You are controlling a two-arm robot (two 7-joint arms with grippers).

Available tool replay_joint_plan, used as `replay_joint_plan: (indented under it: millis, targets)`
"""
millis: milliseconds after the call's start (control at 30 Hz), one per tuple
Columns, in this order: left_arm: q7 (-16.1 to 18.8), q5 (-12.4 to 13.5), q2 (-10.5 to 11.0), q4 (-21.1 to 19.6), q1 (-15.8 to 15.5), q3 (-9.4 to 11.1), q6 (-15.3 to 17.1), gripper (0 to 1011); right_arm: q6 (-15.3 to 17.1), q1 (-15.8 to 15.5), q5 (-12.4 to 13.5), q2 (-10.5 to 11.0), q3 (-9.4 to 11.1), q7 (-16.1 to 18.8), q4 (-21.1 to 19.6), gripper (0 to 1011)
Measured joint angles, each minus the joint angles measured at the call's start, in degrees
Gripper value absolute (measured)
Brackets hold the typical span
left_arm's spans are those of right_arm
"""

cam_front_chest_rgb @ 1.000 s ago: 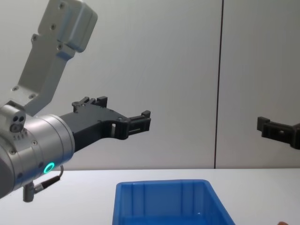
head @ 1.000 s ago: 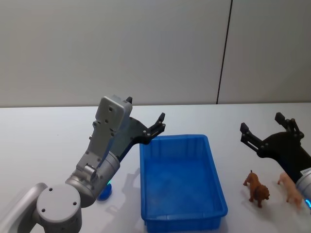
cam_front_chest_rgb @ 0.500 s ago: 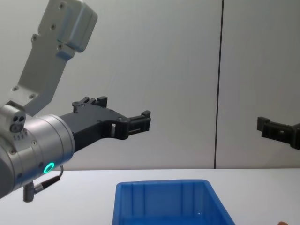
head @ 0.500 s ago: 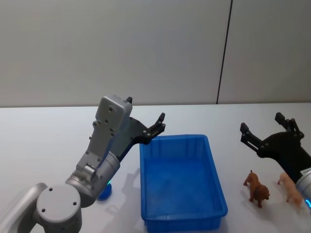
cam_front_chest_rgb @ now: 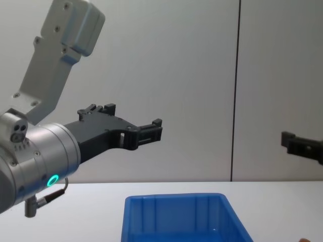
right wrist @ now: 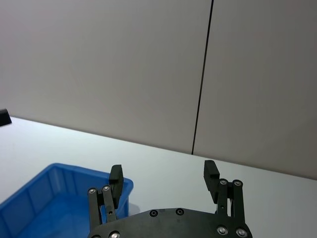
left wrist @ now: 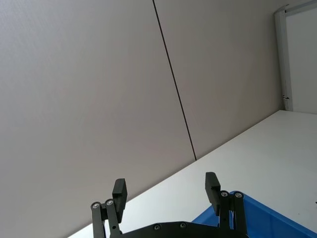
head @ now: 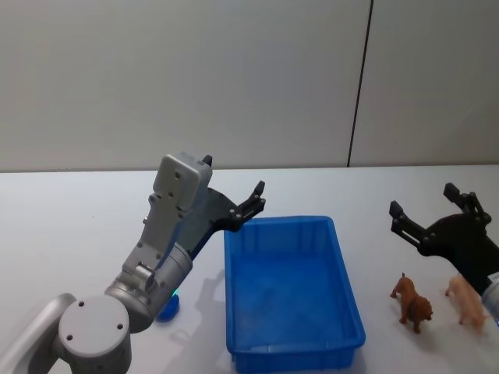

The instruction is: Pick up the two dolls from the table and place them into the box.

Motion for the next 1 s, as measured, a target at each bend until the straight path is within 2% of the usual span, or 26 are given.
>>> replay_joint_plan:
  millis: [567,1000]
  targets:
    - [0.0,0.0,0.0,0.0,0.0,0.0,0.0,1001,3.1,-1.6,0.6,4.2,2.6,3.5,2.7,1001]
    - [0.0,0.0,0.0,0.0,0.0,0.0,0.0,1001,7.8,-3.3,1.9,6.4,4.0,4.6,4.6,1001]
